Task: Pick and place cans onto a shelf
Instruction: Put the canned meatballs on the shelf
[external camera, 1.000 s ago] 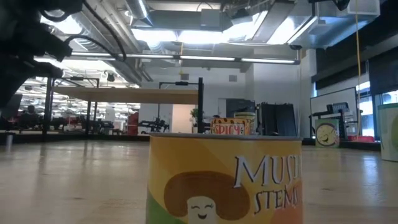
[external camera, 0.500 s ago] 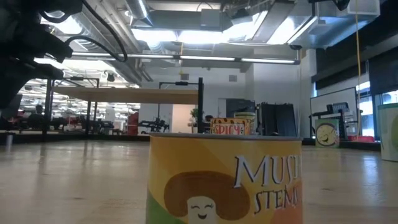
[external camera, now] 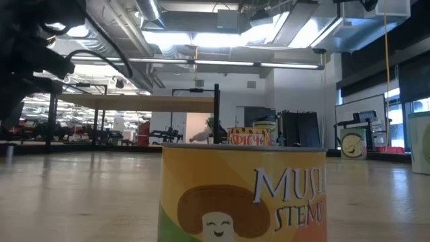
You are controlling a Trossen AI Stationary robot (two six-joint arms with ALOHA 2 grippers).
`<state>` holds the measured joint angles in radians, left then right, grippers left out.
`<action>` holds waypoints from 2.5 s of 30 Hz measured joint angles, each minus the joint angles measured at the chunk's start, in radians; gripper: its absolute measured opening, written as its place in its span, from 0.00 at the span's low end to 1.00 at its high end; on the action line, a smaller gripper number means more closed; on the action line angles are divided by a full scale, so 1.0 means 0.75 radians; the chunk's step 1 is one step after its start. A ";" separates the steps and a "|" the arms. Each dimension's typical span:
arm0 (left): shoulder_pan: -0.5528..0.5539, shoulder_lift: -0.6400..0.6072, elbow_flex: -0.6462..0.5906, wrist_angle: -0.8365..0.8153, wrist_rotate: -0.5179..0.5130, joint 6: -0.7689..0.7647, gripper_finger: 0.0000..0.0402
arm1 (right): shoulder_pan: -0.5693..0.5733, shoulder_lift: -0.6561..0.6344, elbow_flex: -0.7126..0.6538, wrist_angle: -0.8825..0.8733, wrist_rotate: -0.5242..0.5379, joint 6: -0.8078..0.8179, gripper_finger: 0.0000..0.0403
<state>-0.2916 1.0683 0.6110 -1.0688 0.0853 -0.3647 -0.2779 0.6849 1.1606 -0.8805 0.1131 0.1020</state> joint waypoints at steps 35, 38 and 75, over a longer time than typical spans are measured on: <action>0.021 -0.004 0.547 -0.019 -0.049 -0.455 0.00 | 0.000 0.001 0.000 0.000 -0.001 -0.007 0.04; 0.065 -0.004 0.702 -0.120 -0.094 -0.522 0.00 | 0.000 0.001 0.000 0.000 -0.001 -0.007 0.04; 1.187 0.059 1.239 -0.636 -0.365 -0.413 0.00 | 0.000 0.001 0.000 0.000 -0.001 -0.006 0.04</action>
<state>0.5983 1.1125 1.5406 -1.5457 -0.1888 -0.6745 -0.2783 0.6853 1.1606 -0.8803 0.1127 0.0975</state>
